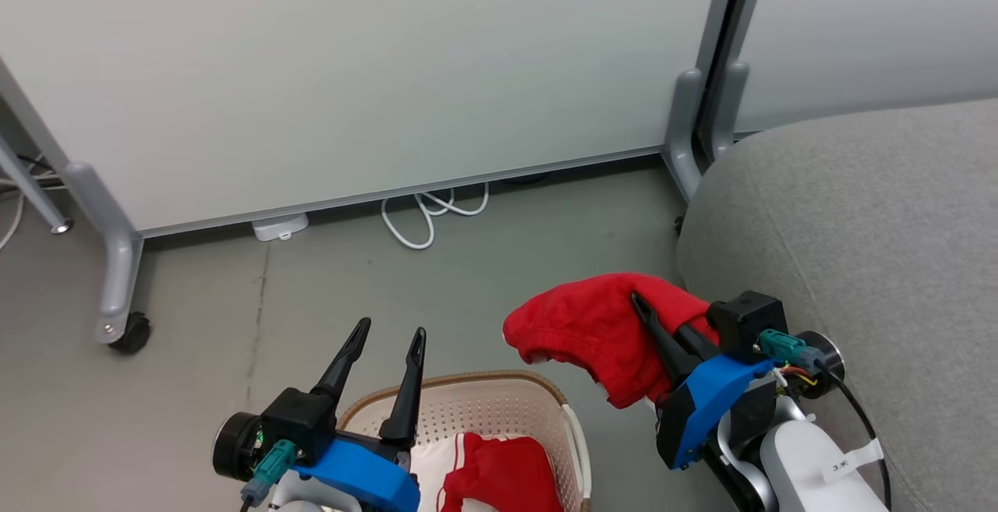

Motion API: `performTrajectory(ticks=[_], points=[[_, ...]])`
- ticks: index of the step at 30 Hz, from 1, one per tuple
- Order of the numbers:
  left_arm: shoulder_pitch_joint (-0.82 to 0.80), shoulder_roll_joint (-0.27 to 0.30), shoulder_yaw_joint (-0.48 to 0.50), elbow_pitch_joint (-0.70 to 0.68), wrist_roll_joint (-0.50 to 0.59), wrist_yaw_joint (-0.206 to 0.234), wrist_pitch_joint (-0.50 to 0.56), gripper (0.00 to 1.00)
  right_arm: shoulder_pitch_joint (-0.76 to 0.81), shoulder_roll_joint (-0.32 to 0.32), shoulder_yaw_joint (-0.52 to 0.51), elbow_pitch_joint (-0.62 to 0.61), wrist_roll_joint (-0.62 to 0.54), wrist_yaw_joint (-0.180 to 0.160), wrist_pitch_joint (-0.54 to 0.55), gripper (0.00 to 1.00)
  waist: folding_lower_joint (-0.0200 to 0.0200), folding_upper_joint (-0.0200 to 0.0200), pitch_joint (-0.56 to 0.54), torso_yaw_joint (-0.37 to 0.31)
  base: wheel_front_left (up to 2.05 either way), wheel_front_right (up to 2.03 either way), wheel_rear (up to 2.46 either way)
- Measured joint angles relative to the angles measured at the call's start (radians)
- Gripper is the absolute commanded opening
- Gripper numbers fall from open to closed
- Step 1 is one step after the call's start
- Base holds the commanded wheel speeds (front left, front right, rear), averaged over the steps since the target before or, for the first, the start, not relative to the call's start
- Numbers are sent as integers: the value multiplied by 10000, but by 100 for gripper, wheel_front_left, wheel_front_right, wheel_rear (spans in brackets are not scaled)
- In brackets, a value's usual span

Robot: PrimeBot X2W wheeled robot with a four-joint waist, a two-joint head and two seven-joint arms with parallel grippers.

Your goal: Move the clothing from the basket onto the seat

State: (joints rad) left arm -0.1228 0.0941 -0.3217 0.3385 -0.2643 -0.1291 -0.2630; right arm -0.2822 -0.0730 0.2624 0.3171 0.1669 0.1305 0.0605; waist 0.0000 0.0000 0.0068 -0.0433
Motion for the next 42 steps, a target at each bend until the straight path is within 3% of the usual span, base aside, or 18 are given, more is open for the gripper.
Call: performTrajectory(ticks=[7,27,42], points=[[-8,81,-8,-113,-27,-2,-2,100,-12,12,-31,-59,-50,0,-2,0,0,0,163,-745,0,0,0],[-92,63,-198,-174,-73,-4,0,100,-2,65,-244,-54,-75,0,-153,0,0,0,567,-3743,0,0,0],[-94,134,-267,-130,-77,-4,0,100,61,121,-280,-25,-73,0,-221,0,0,0,560,-4807,0,0,0]])
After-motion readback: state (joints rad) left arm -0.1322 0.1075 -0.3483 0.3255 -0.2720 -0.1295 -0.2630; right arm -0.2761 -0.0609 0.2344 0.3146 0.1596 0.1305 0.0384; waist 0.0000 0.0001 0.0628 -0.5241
